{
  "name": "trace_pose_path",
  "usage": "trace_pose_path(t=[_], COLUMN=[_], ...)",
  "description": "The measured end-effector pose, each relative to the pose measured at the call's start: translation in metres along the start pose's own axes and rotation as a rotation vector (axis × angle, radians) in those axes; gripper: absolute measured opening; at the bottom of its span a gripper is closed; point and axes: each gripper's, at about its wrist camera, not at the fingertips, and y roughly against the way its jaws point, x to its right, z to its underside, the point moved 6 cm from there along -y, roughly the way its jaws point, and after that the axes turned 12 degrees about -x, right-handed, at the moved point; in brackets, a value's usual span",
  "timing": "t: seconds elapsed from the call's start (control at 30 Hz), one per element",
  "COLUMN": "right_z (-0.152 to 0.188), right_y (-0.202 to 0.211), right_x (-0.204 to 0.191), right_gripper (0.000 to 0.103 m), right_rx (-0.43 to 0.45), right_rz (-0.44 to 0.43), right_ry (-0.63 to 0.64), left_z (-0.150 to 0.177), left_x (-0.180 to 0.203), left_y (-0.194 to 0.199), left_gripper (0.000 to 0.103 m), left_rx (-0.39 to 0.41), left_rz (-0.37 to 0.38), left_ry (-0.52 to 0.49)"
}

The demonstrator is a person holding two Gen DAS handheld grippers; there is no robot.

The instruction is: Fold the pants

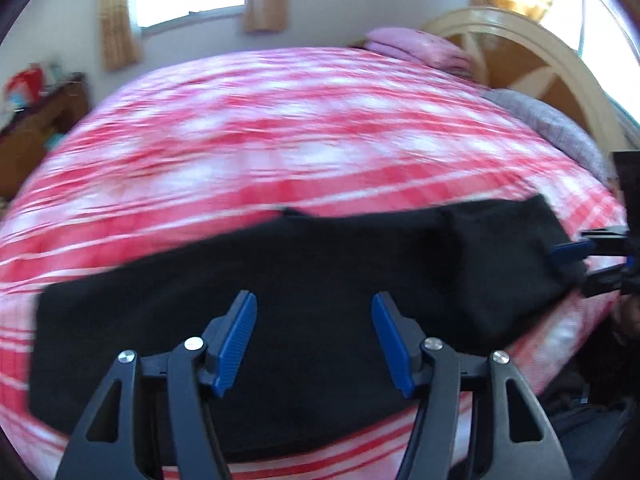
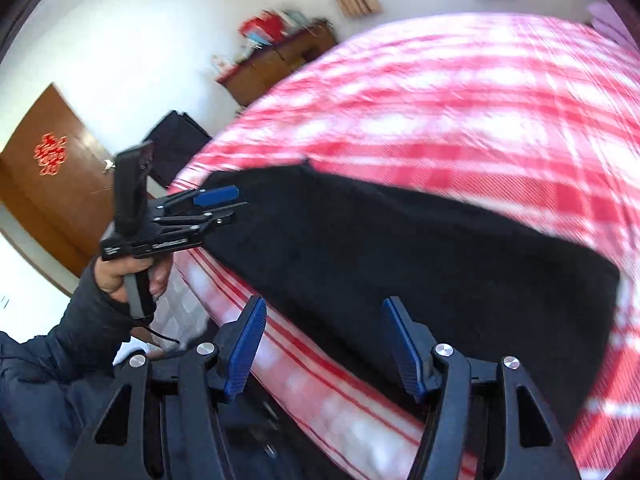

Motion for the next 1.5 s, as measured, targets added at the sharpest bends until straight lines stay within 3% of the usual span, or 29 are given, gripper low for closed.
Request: trace_pose_path(t=[0.13,0.27,0.4,0.57,0.9,0.97,1.0,1.03,1.37,1.47,1.5], right_z=[-0.021,-0.027,-0.022,-0.009,0.008,0.008,0.007,0.006,0.006,0.005,0.004], right_y=[-0.031,-0.083,-0.084,-0.050,-0.007,-0.003,-0.003,-0.003,-0.011,-0.007,-0.005], right_x=[-0.028,-0.027,-0.032,-0.034,-0.003,0.006,0.010,0.013,0.038,0.040,0.040], right_gripper=[0.062,0.062,0.064,0.064,0.064,0.064,0.064,0.064,0.064,0.064,0.064], right_rx=[-0.023,-0.138,-0.131,-0.067,0.058,0.072,0.078,0.082,0.091,0.105,0.113], right_rz=[-0.029,0.054,0.081,0.065,0.074,0.067,0.065,0.063,0.067,0.072,0.076], right_ry=[0.046,0.007,0.039,0.031,-0.072,-0.110,-0.127,-0.139,-0.220,-0.228,-0.228], left_z=[0.012,0.033,0.054,0.063,0.055,0.056,0.055,0.058,0.061,0.061,0.060], left_x=[-0.076,-0.153,-0.203,-0.210,-0.199,-0.192,-0.189,-0.188,-0.193,-0.191,-0.189], left_y=[0.018,0.030,0.021,0.001,-0.010,-0.009,-0.010,-0.008,-0.012,-0.010,-0.007], left_gripper=[0.063,0.063,0.063,0.063,0.063,0.056,0.048,0.047,0.048,0.030,0.021], left_rx=[0.031,0.055,0.038,0.037,0.039,0.032,0.030,0.030,0.020,0.023,0.030], left_rz=[-0.125,-0.240,-0.234,-0.081,-0.088,-0.080,-0.060,-0.055,-0.001,0.002,0.040], left_ry=[0.126,0.264,0.381,0.443,0.401,0.381,0.377,0.378,0.403,0.396,0.399])
